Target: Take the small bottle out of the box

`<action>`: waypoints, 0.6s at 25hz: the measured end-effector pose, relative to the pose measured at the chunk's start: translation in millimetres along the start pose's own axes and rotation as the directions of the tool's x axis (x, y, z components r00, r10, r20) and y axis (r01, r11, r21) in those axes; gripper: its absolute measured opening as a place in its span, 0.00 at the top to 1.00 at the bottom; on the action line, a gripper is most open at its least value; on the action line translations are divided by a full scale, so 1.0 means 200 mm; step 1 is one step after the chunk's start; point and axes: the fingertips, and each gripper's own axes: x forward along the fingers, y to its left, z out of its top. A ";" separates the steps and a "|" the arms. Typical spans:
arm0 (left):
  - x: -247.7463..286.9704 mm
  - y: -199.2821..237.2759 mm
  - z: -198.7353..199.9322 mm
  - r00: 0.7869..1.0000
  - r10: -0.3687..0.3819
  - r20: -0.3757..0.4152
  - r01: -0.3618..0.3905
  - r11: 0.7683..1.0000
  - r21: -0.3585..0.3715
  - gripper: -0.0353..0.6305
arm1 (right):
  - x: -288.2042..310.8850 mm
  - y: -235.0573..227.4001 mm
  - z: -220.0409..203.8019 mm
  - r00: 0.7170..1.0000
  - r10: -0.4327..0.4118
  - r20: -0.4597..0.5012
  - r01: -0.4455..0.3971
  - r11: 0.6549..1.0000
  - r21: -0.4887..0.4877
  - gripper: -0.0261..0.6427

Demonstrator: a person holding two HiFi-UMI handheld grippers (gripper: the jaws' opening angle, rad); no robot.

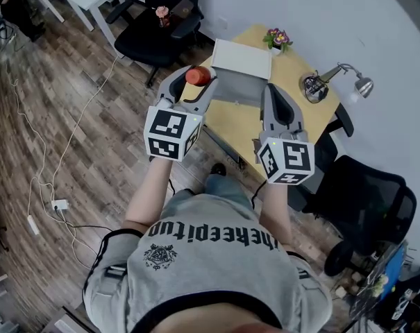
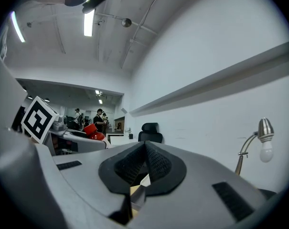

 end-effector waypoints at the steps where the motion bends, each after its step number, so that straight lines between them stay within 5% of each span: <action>1: -0.03 0.00 0.02 1.000 0.002 0.013 -0.002 1.000 -0.001 0.62 | -0.02 0.01 0.02 1.000 -0.009 0.007 0.009 1.000 -0.003 0.96; 15: -0.39 -0.03 0.23 0.986 0.010 0.166 -0.015 1.000 0.028 0.62 | -0.31 0.13 0.21 0.990 -0.093 0.106 0.096 0.995 -0.024 0.96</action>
